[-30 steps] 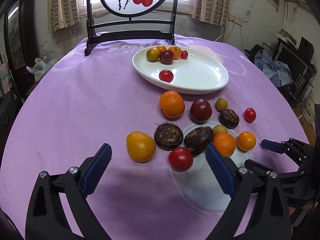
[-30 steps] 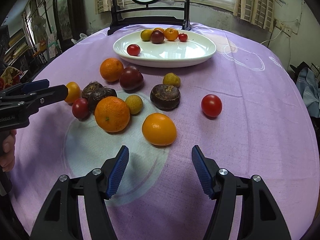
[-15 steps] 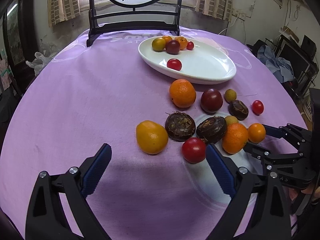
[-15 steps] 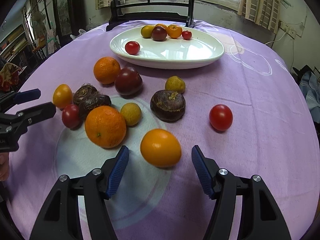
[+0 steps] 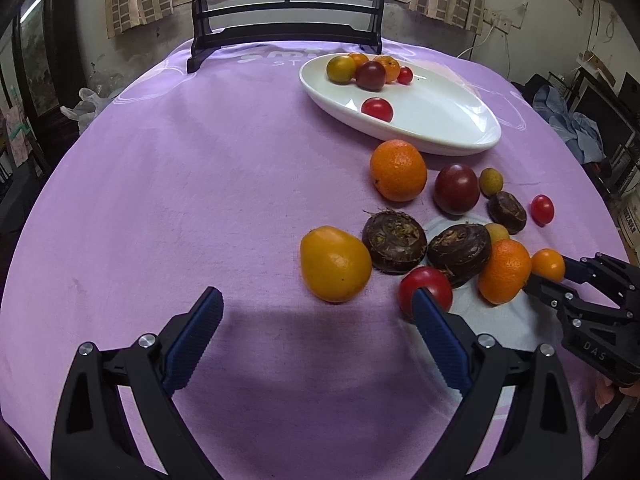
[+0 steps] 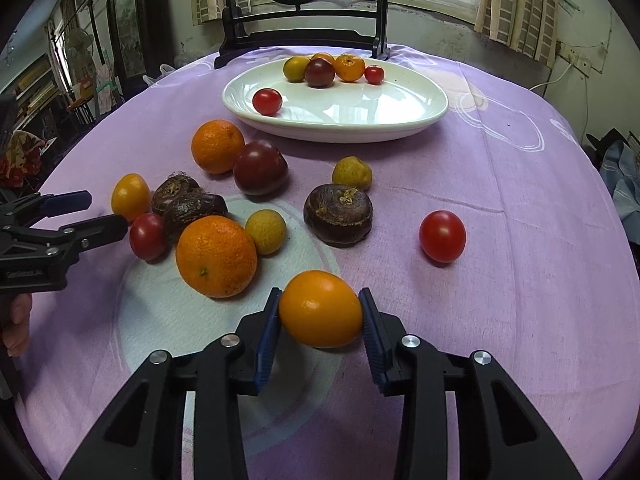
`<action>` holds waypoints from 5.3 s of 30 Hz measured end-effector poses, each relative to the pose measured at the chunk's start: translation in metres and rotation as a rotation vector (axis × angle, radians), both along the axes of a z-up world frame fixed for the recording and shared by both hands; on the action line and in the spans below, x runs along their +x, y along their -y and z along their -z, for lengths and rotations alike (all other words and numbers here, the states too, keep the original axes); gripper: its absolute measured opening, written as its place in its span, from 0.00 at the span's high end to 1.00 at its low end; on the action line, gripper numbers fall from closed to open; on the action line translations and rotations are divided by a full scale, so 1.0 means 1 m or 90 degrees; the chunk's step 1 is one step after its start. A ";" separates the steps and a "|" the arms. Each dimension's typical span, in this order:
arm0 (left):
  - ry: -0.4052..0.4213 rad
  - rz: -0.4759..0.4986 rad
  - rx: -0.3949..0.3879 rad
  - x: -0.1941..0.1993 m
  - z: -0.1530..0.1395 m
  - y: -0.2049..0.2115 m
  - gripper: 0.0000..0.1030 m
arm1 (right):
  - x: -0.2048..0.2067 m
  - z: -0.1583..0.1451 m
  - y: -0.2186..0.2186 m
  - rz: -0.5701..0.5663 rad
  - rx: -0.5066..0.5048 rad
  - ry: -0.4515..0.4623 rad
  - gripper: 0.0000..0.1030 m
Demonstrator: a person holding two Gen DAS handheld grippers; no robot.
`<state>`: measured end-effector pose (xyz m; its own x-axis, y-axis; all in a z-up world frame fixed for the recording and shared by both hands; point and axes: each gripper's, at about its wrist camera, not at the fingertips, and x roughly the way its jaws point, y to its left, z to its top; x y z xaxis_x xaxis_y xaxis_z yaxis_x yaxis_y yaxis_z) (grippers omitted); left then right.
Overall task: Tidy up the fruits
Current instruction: 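Grasp an orange tomato with the right gripper while the left gripper grasps a yellow-orange tomato, then carry both tomatoes over the white plate and open both grippers, then withdraw both open grippers toward the remaining fruit on the cloth, then grasp a tangerine with the right gripper while the left gripper grasps a red tomato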
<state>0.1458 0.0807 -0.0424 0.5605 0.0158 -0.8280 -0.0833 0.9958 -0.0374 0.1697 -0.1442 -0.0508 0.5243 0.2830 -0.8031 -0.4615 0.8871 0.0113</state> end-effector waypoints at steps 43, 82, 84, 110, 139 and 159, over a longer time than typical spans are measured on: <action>0.081 0.071 0.023 0.143 -0.054 0.048 0.64 | 0.081 -0.062 -0.029 -0.007 0.040 0.118 0.62; 0.089 0.065 -0.011 0.041 -0.048 0.049 0.23 | 0.003 -0.033 0.004 0.011 0.058 0.066 0.37; 0.089 0.058 -0.011 0.032 -0.044 0.047 0.19 | -0.007 -0.030 0.002 0.003 0.060 0.062 0.37; 0.084 0.037 -0.069 0.014 -0.022 0.016 0.14 | -0.015 0.001 -0.055 -0.049 -0.006 0.024 0.50; 0.013 0.124 -0.003 0.004 0.008 0.052 0.33 | -0.015 -0.021 -0.005 0.013 0.053 0.059 0.59; 0.052 0.116 -0.051 0.000 -0.009 0.047 0.70 | -0.020 -0.029 0.004 0.029 0.069 0.084 0.59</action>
<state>0.1462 0.0339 -0.0336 0.6129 -0.1562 -0.7745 0.1040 0.9877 -0.1169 0.1495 -0.1480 -0.0217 0.6374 0.3380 -0.6925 -0.4243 0.9041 0.0508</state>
